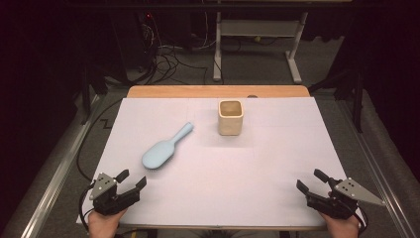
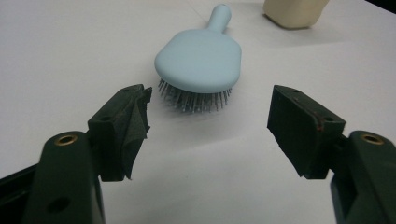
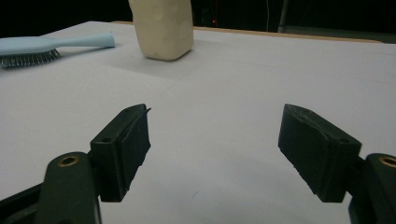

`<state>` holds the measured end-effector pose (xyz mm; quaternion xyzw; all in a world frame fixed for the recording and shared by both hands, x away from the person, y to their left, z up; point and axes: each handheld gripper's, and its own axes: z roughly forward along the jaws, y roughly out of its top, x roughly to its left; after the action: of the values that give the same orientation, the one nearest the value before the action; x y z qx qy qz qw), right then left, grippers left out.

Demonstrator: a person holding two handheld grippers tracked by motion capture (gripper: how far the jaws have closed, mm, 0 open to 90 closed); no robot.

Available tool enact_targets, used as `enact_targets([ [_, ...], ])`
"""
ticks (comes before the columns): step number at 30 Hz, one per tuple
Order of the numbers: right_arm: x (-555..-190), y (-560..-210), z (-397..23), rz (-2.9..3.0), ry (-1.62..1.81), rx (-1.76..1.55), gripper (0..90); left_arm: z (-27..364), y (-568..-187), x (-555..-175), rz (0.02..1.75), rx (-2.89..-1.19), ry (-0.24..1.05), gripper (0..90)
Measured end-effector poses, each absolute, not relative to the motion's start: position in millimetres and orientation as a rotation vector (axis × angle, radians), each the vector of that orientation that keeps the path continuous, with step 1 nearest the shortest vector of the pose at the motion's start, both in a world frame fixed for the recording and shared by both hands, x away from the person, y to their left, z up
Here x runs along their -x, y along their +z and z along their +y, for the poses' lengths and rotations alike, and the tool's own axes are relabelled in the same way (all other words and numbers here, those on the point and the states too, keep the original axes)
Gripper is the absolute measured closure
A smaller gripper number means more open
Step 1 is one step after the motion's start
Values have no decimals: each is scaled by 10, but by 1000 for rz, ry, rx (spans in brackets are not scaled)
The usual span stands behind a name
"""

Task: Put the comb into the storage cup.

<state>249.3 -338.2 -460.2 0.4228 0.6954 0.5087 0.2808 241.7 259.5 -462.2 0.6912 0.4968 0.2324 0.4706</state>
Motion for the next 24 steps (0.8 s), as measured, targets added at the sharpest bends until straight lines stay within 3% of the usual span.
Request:
enact_targets([
  [24,-2501,-4607,-3348,1874,1364,-1133,254,2462,-4525,-2514,1160,-1716,561,328],
])
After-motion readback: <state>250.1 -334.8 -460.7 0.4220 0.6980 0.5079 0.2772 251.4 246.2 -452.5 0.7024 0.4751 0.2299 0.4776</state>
